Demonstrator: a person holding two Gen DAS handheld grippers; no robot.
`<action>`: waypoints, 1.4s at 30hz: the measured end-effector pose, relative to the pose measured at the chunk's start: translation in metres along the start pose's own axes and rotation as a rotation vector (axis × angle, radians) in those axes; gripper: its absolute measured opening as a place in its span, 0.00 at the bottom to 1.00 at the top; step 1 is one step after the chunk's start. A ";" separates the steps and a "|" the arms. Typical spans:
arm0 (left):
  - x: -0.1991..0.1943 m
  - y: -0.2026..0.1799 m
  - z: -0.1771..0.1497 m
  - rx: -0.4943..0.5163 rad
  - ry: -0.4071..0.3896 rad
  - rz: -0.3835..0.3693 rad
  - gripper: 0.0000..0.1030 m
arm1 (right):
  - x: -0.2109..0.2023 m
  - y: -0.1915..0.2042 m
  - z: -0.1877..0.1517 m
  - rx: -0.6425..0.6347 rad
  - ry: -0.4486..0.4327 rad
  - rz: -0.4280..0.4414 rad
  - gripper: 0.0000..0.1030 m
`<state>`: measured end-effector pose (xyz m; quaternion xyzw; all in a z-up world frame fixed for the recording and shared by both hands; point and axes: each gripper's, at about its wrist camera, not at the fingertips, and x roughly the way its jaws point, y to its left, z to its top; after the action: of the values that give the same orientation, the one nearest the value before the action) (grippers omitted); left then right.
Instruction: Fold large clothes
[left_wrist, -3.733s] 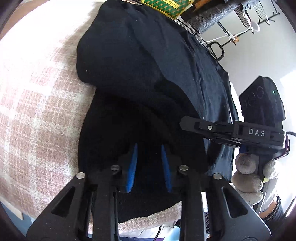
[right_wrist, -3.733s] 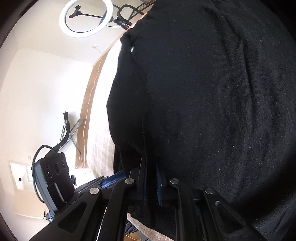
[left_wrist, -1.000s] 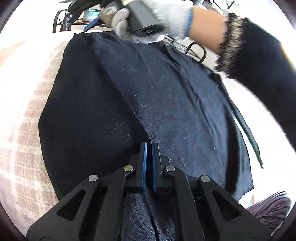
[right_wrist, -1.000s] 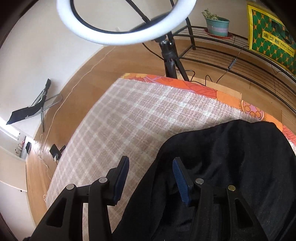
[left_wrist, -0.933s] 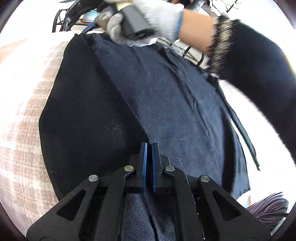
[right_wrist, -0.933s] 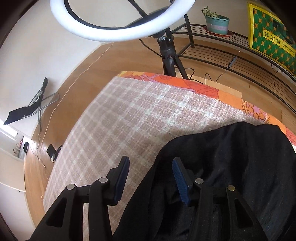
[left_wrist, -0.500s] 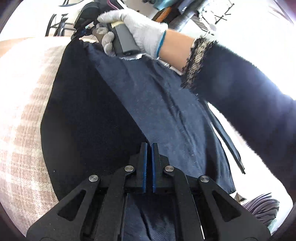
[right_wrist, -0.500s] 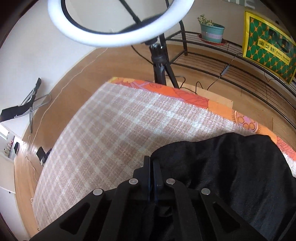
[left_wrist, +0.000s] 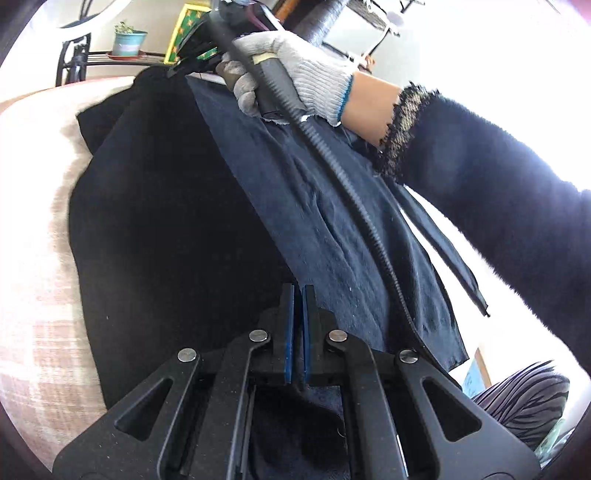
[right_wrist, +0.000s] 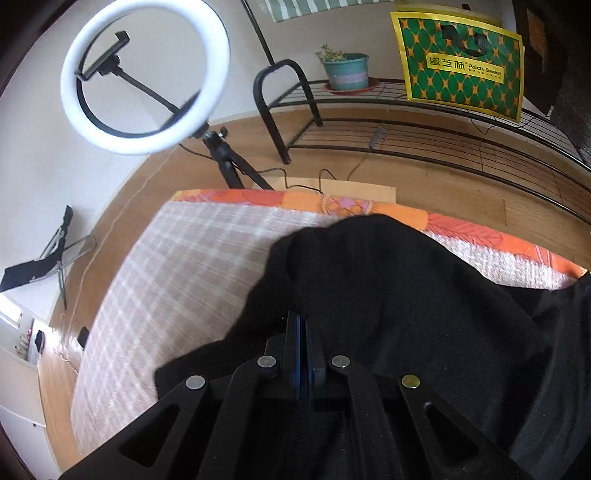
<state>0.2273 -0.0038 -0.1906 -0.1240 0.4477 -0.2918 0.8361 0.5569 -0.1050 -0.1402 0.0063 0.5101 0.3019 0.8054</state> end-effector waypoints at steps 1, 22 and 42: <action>0.004 -0.002 -0.002 0.010 0.018 0.001 0.01 | 0.006 -0.001 -0.003 -0.011 0.021 -0.020 0.00; -0.092 0.036 -0.073 -0.035 0.102 0.051 0.18 | 0.036 0.125 -0.031 -0.466 0.111 -0.005 0.50; -0.095 0.054 -0.091 -0.021 0.121 0.026 0.18 | 0.020 0.124 -0.024 -0.456 0.054 0.157 0.64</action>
<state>0.1321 0.1009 -0.2032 -0.1091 0.5019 -0.2833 0.8099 0.4833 -0.0012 -0.1287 -0.1441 0.4481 0.4710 0.7461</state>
